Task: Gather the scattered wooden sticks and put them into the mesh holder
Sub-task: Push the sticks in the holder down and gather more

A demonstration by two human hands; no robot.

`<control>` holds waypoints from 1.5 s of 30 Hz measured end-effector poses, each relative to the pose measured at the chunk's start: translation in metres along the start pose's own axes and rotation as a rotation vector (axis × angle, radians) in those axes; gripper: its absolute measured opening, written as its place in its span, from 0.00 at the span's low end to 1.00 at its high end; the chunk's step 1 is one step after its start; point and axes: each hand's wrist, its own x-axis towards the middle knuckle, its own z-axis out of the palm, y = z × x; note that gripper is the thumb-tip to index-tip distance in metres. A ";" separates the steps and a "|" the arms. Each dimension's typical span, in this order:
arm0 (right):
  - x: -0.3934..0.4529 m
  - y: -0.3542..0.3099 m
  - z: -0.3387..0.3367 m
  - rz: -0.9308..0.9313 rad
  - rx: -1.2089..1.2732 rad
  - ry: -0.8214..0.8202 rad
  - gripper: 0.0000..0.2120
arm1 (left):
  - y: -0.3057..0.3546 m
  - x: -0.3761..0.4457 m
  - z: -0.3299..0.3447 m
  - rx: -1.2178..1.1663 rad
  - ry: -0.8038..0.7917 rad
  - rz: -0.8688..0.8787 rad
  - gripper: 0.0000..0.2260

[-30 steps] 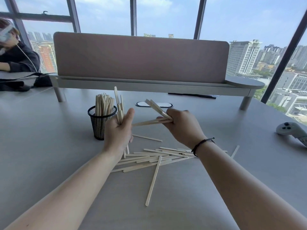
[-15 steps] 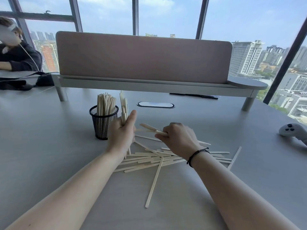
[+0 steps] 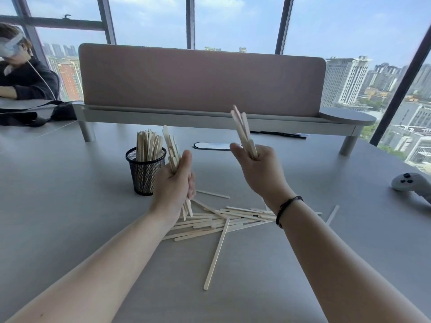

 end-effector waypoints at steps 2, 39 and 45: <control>0.000 -0.011 0.001 -0.010 0.189 0.004 0.28 | -0.001 -0.003 0.003 0.007 -0.069 -0.015 0.24; -0.006 0.008 0.039 0.131 0.449 0.019 0.24 | -0.004 -0.006 0.004 0.184 -0.032 0.113 0.25; -0.006 -0.004 0.038 0.193 0.511 0.047 0.28 | 0.005 -0.004 0.003 -0.026 -0.024 -0.044 0.25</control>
